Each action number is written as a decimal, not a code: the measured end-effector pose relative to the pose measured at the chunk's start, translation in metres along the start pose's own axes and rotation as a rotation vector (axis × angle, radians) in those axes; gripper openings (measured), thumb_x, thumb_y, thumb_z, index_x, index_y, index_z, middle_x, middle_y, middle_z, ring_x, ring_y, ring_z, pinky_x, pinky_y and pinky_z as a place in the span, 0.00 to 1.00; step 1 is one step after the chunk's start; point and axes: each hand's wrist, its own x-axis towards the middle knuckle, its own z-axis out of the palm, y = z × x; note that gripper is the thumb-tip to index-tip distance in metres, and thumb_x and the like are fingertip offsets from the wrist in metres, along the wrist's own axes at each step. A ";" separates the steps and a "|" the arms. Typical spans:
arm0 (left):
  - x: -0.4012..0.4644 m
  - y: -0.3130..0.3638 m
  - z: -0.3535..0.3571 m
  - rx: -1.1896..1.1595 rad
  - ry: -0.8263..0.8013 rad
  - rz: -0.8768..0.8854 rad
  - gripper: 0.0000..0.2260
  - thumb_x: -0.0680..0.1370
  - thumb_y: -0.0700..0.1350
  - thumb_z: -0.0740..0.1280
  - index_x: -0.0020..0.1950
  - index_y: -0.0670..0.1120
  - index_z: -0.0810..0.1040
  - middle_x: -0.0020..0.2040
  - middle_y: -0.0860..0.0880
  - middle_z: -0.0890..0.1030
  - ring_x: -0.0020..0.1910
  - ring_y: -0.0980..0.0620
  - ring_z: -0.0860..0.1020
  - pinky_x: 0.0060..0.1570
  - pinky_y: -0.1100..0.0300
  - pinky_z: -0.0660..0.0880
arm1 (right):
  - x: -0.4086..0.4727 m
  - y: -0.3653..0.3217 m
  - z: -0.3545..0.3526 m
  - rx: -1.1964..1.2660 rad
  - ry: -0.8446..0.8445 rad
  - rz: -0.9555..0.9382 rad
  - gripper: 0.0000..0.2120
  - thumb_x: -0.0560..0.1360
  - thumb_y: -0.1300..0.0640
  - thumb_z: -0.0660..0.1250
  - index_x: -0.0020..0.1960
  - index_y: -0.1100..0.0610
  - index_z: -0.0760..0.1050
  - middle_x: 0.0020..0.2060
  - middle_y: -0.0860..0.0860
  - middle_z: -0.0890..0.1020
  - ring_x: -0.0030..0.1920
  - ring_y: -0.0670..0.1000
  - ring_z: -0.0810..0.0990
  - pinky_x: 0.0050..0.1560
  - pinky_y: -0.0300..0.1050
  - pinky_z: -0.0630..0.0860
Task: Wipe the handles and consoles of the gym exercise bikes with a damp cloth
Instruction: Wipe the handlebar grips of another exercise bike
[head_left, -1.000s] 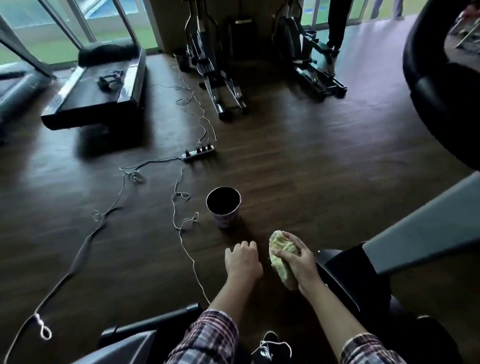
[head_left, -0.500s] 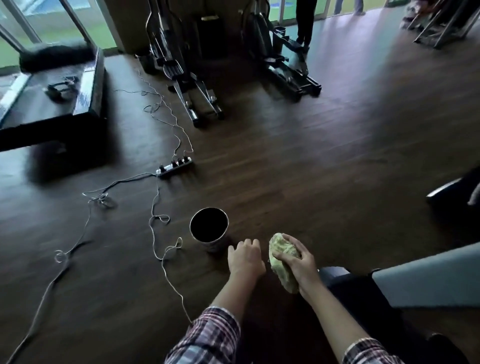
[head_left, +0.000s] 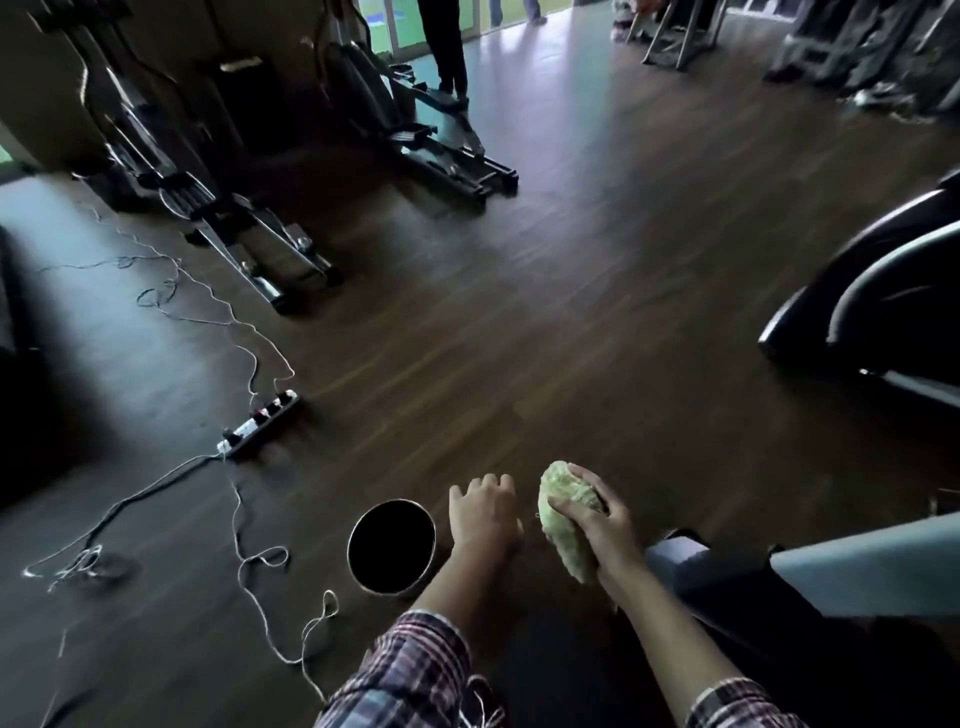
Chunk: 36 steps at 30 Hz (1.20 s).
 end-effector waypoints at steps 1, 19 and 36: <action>0.008 0.001 -0.003 0.003 0.003 0.018 0.16 0.78 0.46 0.62 0.64 0.46 0.70 0.62 0.47 0.75 0.64 0.47 0.72 0.64 0.50 0.65 | 0.005 -0.003 0.001 0.013 0.017 0.001 0.19 0.68 0.67 0.75 0.56 0.52 0.81 0.48 0.52 0.83 0.34 0.48 0.83 0.39 0.52 0.82; 0.195 0.161 -0.078 0.101 0.018 0.463 0.18 0.77 0.44 0.65 0.66 0.47 0.69 0.62 0.48 0.75 0.64 0.47 0.73 0.62 0.51 0.67 | 0.146 -0.120 -0.094 0.229 0.367 -0.148 0.16 0.70 0.70 0.73 0.55 0.56 0.80 0.50 0.53 0.83 0.42 0.51 0.83 0.36 0.48 0.83; 0.248 0.319 -0.116 0.298 -0.025 1.266 0.20 0.76 0.44 0.64 0.68 0.49 0.67 0.64 0.49 0.75 0.64 0.48 0.73 0.62 0.52 0.67 | 0.137 -0.169 -0.158 0.403 1.071 -0.324 0.17 0.70 0.64 0.74 0.55 0.49 0.78 0.52 0.43 0.80 0.52 0.44 0.78 0.48 0.30 0.74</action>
